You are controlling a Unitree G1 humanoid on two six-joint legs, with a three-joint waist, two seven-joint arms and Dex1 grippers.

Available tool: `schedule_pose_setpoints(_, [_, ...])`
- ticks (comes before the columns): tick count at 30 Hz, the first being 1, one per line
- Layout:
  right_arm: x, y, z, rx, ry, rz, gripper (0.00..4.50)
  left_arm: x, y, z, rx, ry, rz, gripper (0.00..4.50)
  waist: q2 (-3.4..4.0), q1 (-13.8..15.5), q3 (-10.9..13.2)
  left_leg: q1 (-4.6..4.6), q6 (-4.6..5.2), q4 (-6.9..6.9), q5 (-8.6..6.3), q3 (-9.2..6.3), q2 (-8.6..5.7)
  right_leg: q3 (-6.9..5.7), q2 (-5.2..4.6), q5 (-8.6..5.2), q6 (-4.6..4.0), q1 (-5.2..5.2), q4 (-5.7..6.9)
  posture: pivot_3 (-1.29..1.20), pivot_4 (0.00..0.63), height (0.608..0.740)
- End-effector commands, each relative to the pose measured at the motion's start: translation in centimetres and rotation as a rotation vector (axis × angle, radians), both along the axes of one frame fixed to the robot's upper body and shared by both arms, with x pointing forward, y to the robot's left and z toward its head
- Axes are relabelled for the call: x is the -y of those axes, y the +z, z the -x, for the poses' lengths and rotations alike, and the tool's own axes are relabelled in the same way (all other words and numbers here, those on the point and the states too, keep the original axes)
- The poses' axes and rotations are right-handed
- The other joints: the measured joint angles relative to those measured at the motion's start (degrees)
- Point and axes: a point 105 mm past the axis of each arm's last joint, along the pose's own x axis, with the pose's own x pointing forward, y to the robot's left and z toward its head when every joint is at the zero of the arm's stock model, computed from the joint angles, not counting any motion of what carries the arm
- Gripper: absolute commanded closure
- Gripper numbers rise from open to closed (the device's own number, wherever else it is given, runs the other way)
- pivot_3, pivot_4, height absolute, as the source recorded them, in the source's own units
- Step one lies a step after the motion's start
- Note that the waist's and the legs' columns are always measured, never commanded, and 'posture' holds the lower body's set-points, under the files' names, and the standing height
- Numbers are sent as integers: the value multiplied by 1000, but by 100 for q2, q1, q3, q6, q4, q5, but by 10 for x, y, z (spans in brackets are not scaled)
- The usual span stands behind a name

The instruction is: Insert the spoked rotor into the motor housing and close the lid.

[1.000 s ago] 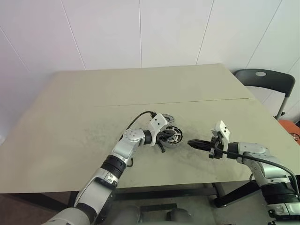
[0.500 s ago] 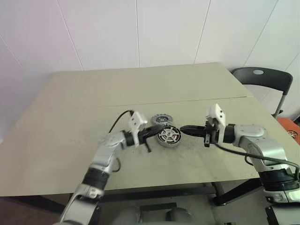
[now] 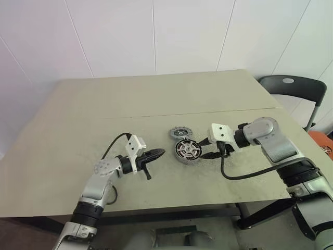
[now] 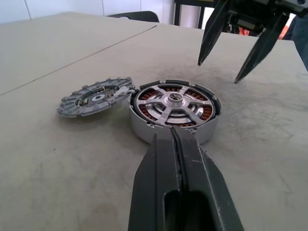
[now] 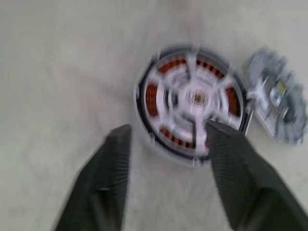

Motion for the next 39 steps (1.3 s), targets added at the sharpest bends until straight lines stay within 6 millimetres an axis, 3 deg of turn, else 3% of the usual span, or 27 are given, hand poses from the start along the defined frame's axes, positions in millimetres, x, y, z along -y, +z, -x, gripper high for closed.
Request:
schedule_pose_setpoints(1, [6,6,-8,58,35,66,781,-2,11,-4,55,25,16,4500,0,0,0,0,0,1,0,2,0,2,0,0,0,0,0,0,0,740])
schedule_pose_setpoints(3, [3,7,-10,70,55,67,120,-2,11,-6,61,36,17,4500,0,0,0,1,1,4,0,9,0,7,0,0,-1,-1,5,0,0,740])
schedule_pose_setpoints(16, [-20,4,-15,151,126,48,120,-3,11,-16,107,92,3,4500,1,2,-1,4,1,8,-1,20,0,19,2,2,-2,-4,15,0,0,740])
schedule_pose_setpoints(36, [-12,-22,-27,207,120,153,120,1,11,-20,102,103,9,4500,1,-7,-1,12,1,12,0,37,2,37,6,4,-6,-8,30,0,0,740])
schedule_pose_setpoints(39, [-11,-24,-27,211,130,164,965,2,11,-19,98,103,9,4500,1,-7,-1,17,1,14,0,44,2,44,6,4,-6,-9,40,0,0,740])
